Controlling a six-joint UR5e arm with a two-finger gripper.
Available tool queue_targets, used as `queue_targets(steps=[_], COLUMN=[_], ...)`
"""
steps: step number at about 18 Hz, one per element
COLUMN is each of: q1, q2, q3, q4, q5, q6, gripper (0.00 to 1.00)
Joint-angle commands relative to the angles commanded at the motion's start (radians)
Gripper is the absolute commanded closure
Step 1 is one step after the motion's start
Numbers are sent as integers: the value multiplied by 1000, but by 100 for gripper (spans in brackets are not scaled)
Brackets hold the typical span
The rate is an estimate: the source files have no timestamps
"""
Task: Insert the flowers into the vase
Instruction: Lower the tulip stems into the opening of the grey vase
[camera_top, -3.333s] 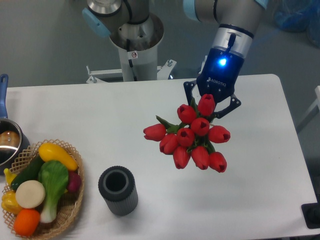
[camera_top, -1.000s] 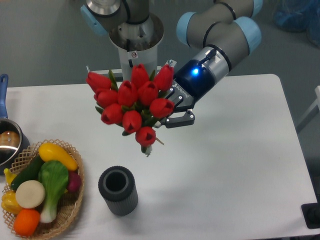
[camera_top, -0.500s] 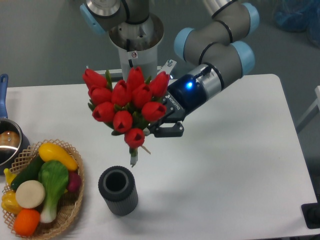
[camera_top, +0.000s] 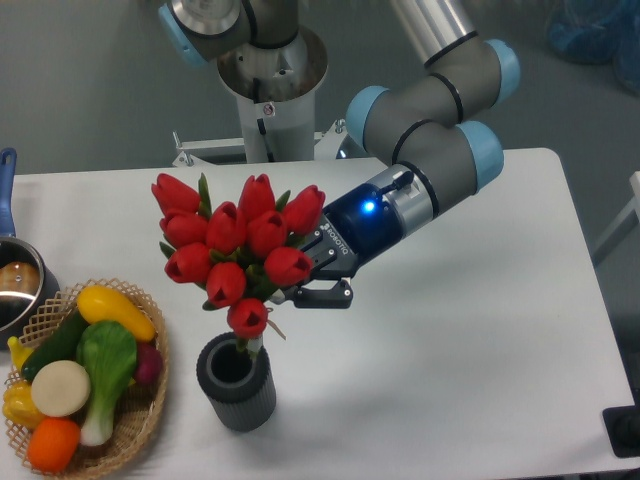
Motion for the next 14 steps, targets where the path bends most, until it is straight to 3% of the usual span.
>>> queue_targets(steps=[14], q1=[-18], q2=[-17], q3=[-26], q4=[-2], q5=[0], q6=[-6], gripper=[85])
